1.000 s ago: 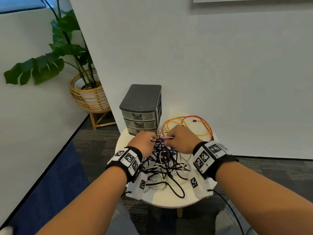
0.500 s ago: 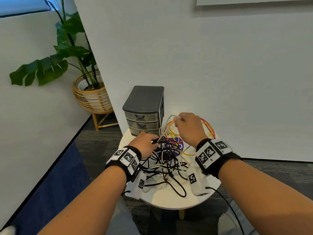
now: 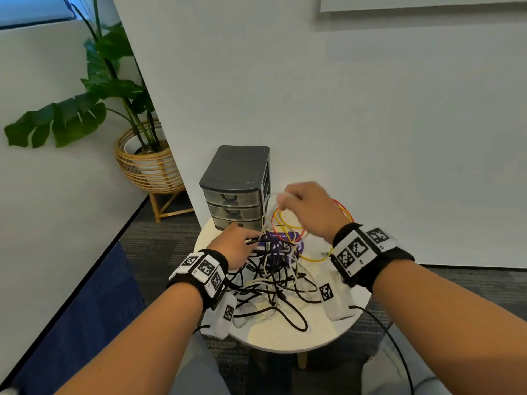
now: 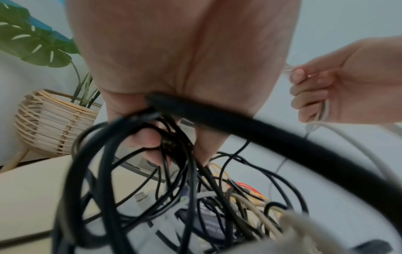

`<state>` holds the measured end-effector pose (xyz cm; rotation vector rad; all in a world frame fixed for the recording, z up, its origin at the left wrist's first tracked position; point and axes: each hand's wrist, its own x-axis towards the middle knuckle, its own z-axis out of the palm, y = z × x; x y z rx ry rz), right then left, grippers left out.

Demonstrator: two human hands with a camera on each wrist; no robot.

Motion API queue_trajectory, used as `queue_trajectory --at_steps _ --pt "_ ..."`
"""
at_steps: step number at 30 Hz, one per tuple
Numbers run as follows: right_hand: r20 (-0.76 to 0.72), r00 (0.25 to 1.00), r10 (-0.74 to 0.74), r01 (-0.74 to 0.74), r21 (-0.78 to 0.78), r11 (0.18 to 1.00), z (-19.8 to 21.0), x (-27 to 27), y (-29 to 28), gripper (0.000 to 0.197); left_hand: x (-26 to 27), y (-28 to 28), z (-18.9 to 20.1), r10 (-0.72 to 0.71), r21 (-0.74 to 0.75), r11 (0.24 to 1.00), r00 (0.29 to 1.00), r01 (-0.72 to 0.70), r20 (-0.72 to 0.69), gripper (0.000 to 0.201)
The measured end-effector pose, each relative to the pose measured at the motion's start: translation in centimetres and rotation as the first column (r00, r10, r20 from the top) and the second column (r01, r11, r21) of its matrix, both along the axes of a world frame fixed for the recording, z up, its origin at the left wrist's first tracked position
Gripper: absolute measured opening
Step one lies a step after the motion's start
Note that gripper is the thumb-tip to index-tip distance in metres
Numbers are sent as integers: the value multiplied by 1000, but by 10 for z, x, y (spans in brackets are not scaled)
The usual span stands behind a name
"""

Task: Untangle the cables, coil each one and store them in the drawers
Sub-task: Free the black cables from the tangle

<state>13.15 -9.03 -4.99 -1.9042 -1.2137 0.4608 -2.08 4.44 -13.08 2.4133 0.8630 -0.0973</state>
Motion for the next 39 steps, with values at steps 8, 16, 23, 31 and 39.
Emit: queue_trajectory --at_steps 8,16,23,31,39 --pt "-170 961 -216 259 291 921 47 34 -3 32 -8 3 3 34 18 999 993 -32 -115 46" --pt "-253 967 21 60 306 950 89 62 -22 21 2 -11 59 -47 154 984 964 90 -263 64" --pt "-29 1000 5 -1 109 994 100 81 -12 20 8 -28 36 -61 18 997 963 69 -264 81" --pt "243 970 31 16 -191 981 26 89 31 24 10 -29 19 -6 2 1000 975 7 -220 69" --pt "497 821 281 59 -563 824 -75 73 47 55 7 -26 18 -28 -9 1000 971 27 -236 63"
